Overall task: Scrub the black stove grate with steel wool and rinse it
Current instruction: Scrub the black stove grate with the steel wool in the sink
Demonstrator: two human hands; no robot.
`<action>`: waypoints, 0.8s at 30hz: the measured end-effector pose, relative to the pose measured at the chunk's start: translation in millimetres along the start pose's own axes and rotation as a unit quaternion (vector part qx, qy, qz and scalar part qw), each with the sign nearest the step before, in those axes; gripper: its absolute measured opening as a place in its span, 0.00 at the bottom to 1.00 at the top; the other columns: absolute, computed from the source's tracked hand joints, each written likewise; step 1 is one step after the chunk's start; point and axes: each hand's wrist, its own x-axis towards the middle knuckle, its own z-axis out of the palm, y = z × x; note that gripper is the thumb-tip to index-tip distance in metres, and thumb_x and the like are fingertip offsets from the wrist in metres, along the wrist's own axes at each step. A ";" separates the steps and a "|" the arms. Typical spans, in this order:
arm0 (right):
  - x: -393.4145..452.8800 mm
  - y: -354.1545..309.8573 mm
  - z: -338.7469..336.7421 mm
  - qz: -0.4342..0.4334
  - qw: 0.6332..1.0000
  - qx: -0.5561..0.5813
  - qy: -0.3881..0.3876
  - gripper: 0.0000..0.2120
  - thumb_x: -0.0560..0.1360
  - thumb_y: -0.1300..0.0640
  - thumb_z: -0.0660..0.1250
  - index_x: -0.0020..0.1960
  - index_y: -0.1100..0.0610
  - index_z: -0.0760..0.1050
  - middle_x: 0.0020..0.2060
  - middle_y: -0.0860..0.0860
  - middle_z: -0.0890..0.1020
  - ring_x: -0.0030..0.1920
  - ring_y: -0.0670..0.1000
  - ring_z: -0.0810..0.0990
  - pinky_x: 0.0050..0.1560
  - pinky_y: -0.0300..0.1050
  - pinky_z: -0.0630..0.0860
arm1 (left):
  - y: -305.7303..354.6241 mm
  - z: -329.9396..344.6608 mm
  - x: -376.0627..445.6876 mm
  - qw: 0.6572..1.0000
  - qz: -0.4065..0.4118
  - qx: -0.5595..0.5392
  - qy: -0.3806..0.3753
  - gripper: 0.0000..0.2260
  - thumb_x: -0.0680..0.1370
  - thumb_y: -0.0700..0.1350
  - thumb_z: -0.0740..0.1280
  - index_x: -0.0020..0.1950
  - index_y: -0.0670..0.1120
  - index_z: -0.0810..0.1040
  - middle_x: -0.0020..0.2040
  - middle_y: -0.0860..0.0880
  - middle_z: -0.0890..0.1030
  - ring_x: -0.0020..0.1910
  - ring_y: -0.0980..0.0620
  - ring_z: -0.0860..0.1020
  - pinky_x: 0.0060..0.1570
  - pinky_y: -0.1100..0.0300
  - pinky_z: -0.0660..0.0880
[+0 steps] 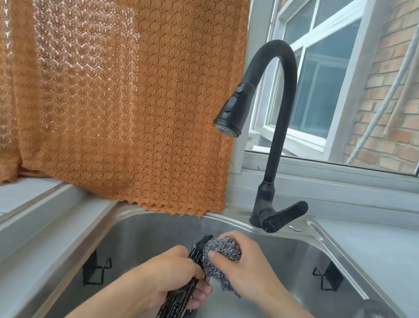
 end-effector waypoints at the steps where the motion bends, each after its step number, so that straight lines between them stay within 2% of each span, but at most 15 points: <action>1: -1.7 -1.6 1.3 -0.027 0.999 -0.044 0.004 0.08 0.76 0.53 0.73 0.52 0.47 0.76 0.38 0.45 0.83 0.32 0.40 0.79 0.36 0.34 0.74 | -1.1 0.0 0.4 1.000 0.003 0.002 -0.005 0.06 0.80 0.31 0.60 0.57 0.38 0.69 0.37 0.37 0.80 0.32 0.44 0.76 0.36 0.52 0.76; 3: -3.8 -2.7 3.8 -0.079 0.988 -0.130 0.008 0.09 0.76 0.51 0.71 0.53 0.44 0.72 0.42 0.43 0.82 0.39 0.40 0.80 0.43 0.37 0.76 | -2.4 0.7 0.7 1.000 0.010 0.011 -0.025 0.08 0.80 0.31 0.59 0.58 0.37 0.71 0.37 0.38 0.80 0.32 0.45 0.77 0.36 0.54 0.76; 5: -4.7 -2.8 7.4 -0.121 0.971 -0.208 0.008 0.11 0.77 0.51 0.69 0.56 0.43 0.70 0.48 0.42 0.82 0.48 0.46 0.80 0.50 0.47 0.77 | -3.0 2.0 1.2 0.999 0.020 0.017 -0.034 0.07 0.80 0.30 0.58 0.54 0.36 0.74 0.37 0.39 0.79 0.31 0.47 0.76 0.35 0.55 0.76; 8: -3.8 -5.1 10.5 -0.147 0.955 -0.256 0.015 0.13 0.77 0.53 0.67 0.59 0.46 0.69 0.54 0.43 0.81 0.54 0.52 0.80 0.52 0.51 0.76 | -3.6 4.7 1.2 0.999 0.035 0.021 -0.033 0.08 0.80 0.29 0.57 0.50 0.36 0.75 0.37 0.40 0.77 0.29 0.48 0.74 0.32 0.56 0.74; 14: -0.1 -2.0 12.2 -0.121 0.951 -0.286 0.014 0.13 0.76 0.57 0.67 0.59 0.49 0.68 0.54 0.47 0.81 0.54 0.55 0.79 0.50 0.51 0.74 | -3.4 6.0 -1.0 0.999 0.039 0.001 -0.026 0.11 0.81 0.28 0.56 0.45 0.38 0.74 0.34 0.44 0.76 0.29 0.51 0.72 0.33 0.57 0.73; 18: -0.5 -0.6 12.5 -0.099 0.947 -0.306 0.007 0.15 0.74 0.57 0.66 0.58 0.48 0.67 0.54 0.46 0.81 0.54 0.55 0.80 0.48 0.50 0.74 | -2.0 2.5 -3.3 0.999 0.030 -0.016 -0.033 0.10 0.81 0.28 0.57 0.46 0.38 0.75 0.34 0.44 0.76 0.30 0.50 0.72 0.36 0.56 0.73; 24: -4.0 -5.0 11.1 -0.161 0.949 -0.270 0.038 0.10 0.77 0.53 0.67 0.57 0.48 0.70 0.53 0.43 0.78 0.52 0.52 0.79 0.51 0.50 0.75 | -0.3 3.2 -4.6 0.998 0.032 -0.015 -0.042 0.11 0.80 0.26 0.54 0.48 0.36 0.75 0.35 0.42 0.77 0.30 0.50 0.73 0.34 0.56 0.75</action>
